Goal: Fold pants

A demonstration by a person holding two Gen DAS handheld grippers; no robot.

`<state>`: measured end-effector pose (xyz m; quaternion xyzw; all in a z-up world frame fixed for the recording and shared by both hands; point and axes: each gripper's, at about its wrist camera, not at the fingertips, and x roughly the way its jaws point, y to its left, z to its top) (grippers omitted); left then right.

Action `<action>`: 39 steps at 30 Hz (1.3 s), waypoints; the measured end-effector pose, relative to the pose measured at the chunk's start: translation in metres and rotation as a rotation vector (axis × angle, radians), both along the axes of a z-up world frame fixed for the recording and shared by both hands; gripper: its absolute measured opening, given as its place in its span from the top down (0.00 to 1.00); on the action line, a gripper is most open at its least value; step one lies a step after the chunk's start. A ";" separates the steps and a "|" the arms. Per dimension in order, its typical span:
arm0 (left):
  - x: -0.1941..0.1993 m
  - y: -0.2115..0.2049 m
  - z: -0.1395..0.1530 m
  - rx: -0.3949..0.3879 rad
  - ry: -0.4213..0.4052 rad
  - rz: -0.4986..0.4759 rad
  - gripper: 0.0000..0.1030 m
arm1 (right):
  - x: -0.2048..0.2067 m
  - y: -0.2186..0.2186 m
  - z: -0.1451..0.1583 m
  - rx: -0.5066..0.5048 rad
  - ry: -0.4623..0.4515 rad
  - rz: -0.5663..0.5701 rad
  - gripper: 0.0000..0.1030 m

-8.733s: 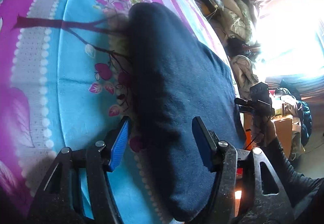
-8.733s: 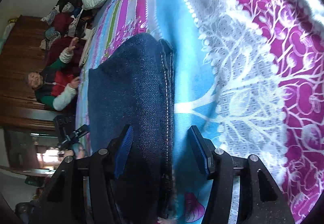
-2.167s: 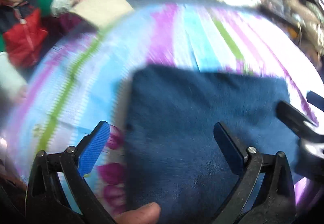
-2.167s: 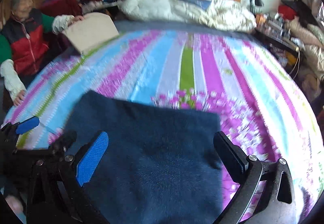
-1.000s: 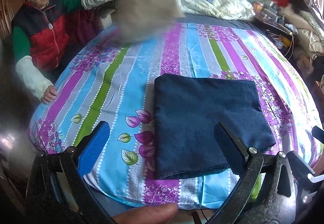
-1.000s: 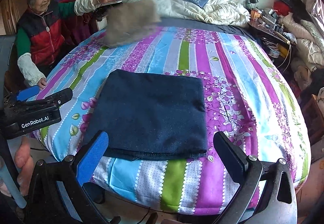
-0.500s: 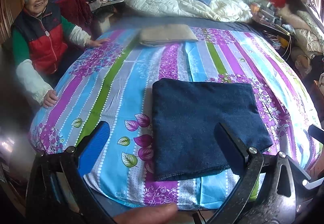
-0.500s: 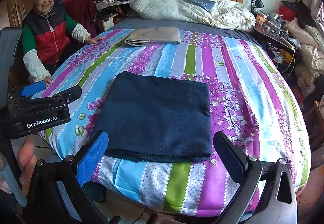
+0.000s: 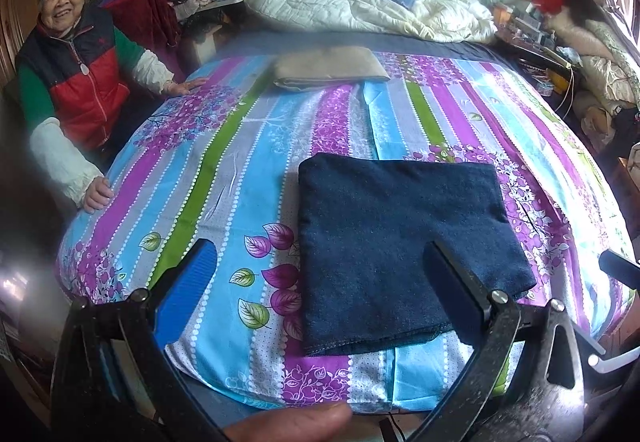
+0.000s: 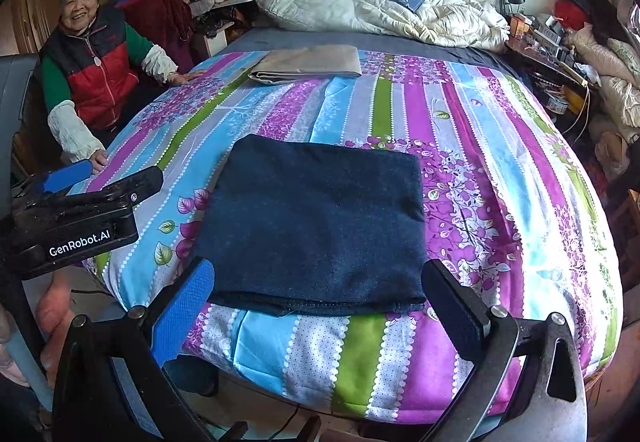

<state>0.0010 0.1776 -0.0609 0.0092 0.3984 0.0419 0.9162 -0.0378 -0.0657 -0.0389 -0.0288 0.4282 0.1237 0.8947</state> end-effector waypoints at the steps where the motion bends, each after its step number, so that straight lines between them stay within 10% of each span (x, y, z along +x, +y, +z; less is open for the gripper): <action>1: 0.000 0.000 0.000 0.000 0.000 -0.001 0.00 | 0.000 0.000 -0.001 0.001 0.001 0.000 0.00; 11: 0.003 -0.002 -0.003 -0.005 0.005 -0.009 0.00 | 0.002 0.000 0.002 -0.005 -0.006 0.000 0.00; 17: -0.003 0.002 0.007 0.003 -0.070 0.013 0.00 | -0.021 -0.002 0.054 -0.097 -0.274 -0.069 0.00; 24: -0.054 0.024 0.065 0.053 -0.488 0.157 0.00 | -0.086 -0.016 0.146 -0.154 -0.753 -0.237 0.00; 27: -0.077 0.035 0.084 0.069 -0.625 0.208 0.00 | -0.100 -0.020 0.162 -0.139 -0.825 -0.260 0.00; 33: -0.094 0.056 0.111 0.105 -0.774 0.249 0.00 | -0.082 -0.016 0.157 -0.053 -0.714 -0.205 0.00; 39: -0.069 0.057 0.085 -0.002 -0.512 0.144 0.00 | -0.023 0.008 0.068 -0.046 -0.273 -0.113 0.00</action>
